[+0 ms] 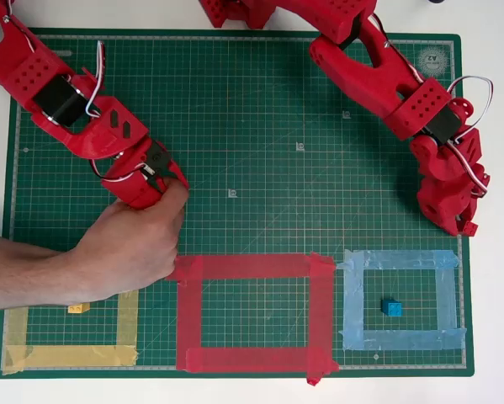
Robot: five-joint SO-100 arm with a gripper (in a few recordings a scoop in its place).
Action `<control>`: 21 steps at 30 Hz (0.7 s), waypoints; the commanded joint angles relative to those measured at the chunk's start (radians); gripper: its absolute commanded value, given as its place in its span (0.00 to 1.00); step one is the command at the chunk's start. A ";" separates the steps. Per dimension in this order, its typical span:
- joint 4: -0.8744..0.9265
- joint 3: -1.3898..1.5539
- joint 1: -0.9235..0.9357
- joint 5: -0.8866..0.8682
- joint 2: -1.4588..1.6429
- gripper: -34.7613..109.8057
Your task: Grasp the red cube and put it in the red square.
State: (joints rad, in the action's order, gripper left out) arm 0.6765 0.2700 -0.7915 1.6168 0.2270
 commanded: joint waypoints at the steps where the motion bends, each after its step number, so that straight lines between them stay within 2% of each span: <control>1: -0.048 -0.058 -0.021 0.015 0.043 0.25; 14: -0.057 -0.077 0.029 0.015 0.077 0.25; 21: -0.057 0.388 0.149 -0.018 0.457 0.25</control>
State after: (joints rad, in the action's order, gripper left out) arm 0.6412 0.4602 -0.7087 1.6153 0.3774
